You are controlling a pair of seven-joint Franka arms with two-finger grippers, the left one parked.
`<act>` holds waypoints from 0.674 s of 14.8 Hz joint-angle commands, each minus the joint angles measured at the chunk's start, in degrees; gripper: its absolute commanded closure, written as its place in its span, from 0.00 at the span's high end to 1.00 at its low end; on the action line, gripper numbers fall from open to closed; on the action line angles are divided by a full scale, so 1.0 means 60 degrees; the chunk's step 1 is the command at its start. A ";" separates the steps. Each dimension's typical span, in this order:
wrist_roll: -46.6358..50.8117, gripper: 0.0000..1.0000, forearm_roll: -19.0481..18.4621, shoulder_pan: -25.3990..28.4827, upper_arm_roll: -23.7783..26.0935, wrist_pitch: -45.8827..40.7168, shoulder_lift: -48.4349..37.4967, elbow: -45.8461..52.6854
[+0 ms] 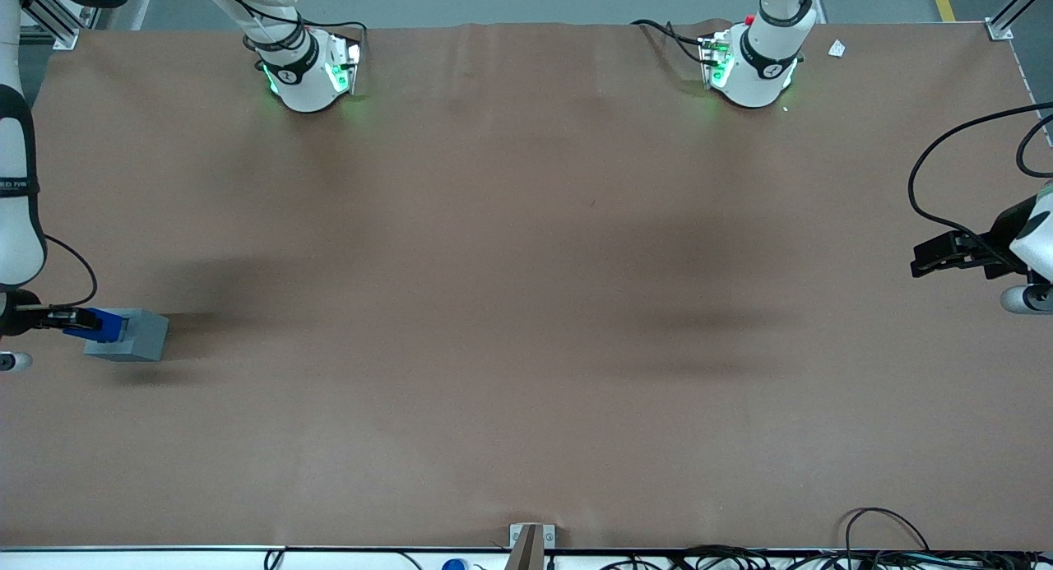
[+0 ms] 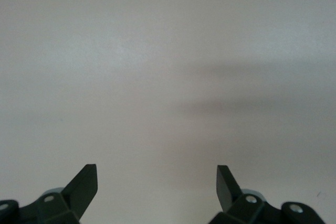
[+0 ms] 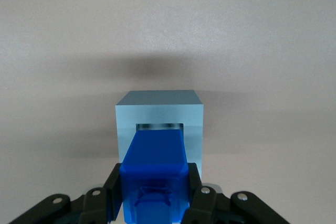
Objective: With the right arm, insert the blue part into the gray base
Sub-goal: 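Lower the blue block into the gray base's hole and press down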
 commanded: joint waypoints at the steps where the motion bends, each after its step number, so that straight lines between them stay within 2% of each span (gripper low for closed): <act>1: -0.0113 0.21 -0.0167 -0.0159 0.0149 0.0032 0.0107 0.0126; 10: -0.0069 0.21 -0.0138 -0.0159 0.0149 0.0046 0.0224 0.0126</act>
